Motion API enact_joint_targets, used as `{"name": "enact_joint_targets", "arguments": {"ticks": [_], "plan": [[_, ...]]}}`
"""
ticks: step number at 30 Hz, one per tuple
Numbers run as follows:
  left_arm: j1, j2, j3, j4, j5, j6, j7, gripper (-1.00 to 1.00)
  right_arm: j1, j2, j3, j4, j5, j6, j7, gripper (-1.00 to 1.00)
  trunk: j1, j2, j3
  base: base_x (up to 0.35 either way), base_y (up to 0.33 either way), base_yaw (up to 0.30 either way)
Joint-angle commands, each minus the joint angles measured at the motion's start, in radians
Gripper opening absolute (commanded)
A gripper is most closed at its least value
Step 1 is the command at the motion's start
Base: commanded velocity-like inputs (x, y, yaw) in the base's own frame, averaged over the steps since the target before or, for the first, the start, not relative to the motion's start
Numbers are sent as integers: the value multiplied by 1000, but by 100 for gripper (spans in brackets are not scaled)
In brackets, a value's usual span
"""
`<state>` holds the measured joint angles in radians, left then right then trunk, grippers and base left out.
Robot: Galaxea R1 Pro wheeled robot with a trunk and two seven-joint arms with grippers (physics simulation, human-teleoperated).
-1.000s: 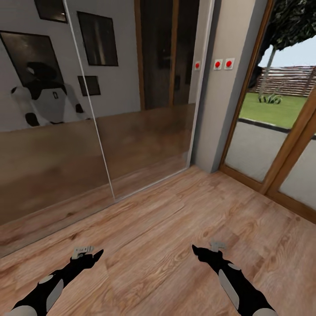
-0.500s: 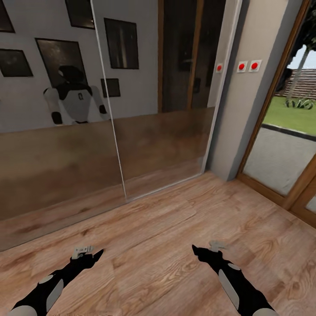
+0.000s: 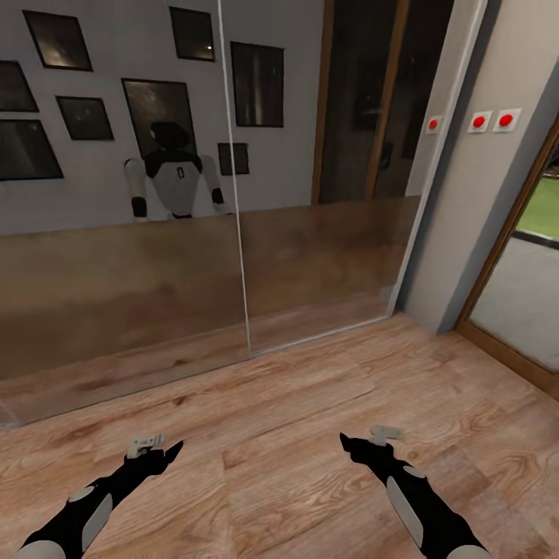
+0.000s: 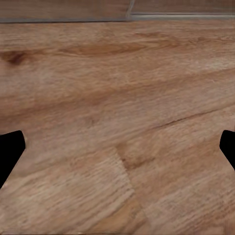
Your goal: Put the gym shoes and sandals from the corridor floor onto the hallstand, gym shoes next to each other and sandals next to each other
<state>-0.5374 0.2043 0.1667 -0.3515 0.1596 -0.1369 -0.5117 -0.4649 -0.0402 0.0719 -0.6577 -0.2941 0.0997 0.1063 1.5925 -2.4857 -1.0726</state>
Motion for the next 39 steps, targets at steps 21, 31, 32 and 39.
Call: {"name": "enact_joint_targets", "arguments": {"ticks": [21,31,32,39], "plan": [[-1,0,4,2,4,0,-5,100,0,-1,3,-2,-8,5,-1,100,0,0,3,0,0,295],[-1,0,4,2,4,0,-5,100,0,-1,3,-2,-8,5,-1,100,0,0,3,0,0,300],[-1,0,4,2,4,0,-5,100,0,-1,3,-2,-8,5,-2,100,0,0,3,0,0,300],[-1,0,4,2,4,0,-5,100,0,-1,3,-3,-8,5,-2,100,0,0,3,0,0,300]]}}
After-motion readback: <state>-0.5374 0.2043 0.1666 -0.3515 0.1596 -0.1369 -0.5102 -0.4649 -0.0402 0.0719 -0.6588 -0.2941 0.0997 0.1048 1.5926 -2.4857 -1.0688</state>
